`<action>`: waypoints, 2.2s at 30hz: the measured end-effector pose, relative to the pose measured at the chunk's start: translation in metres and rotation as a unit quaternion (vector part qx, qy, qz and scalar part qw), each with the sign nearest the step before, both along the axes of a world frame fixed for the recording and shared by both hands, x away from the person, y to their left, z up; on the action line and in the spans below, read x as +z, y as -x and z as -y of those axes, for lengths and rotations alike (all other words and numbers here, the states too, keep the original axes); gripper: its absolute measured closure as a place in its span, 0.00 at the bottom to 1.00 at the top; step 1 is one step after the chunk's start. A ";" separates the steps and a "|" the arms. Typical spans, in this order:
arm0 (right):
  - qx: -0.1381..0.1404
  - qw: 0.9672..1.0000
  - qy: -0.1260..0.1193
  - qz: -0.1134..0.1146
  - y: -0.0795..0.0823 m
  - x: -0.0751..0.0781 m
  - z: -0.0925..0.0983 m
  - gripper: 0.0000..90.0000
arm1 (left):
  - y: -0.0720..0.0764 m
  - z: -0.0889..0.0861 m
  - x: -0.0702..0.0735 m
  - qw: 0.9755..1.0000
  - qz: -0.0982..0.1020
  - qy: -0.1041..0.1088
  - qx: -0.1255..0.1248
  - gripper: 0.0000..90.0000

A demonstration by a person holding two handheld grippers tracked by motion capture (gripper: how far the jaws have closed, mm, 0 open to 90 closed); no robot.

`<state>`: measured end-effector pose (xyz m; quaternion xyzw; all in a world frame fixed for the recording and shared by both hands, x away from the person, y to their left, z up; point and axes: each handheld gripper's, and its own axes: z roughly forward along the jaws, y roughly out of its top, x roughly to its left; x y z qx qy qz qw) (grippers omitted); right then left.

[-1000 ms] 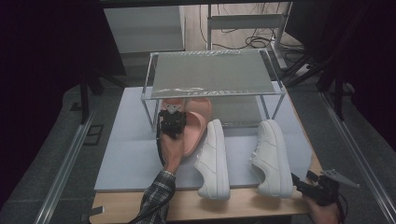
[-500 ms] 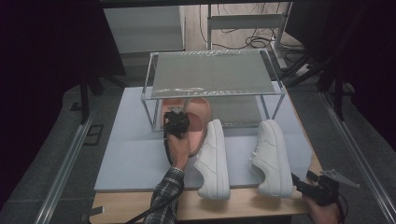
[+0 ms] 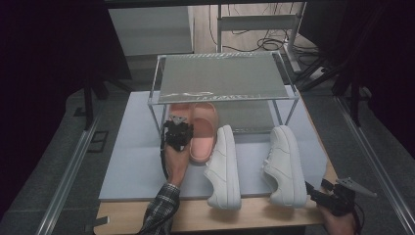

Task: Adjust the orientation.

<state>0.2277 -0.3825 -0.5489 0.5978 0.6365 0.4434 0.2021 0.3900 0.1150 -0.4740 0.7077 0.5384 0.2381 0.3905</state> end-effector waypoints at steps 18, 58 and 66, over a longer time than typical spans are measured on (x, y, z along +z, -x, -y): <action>-0.001 1.000 0.000 0.000 0.000 0.000 0.000 0.21 | 0.083 -0.025 0.002 0.991 0.004 0.036 -0.131 0.99; -0.001 1.000 0.000 0.000 0.000 0.000 0.000 0.21 | 0.046 0.018 -0.031 0.993 -0.021 -0.036 -0.113 1.00; -0.001 1.000 0.000 0.000 0.000 0.000 0.000 0.21 | 0.027 0.023 -0.031 0.993 -0.025 -0.049 -0.104 1.00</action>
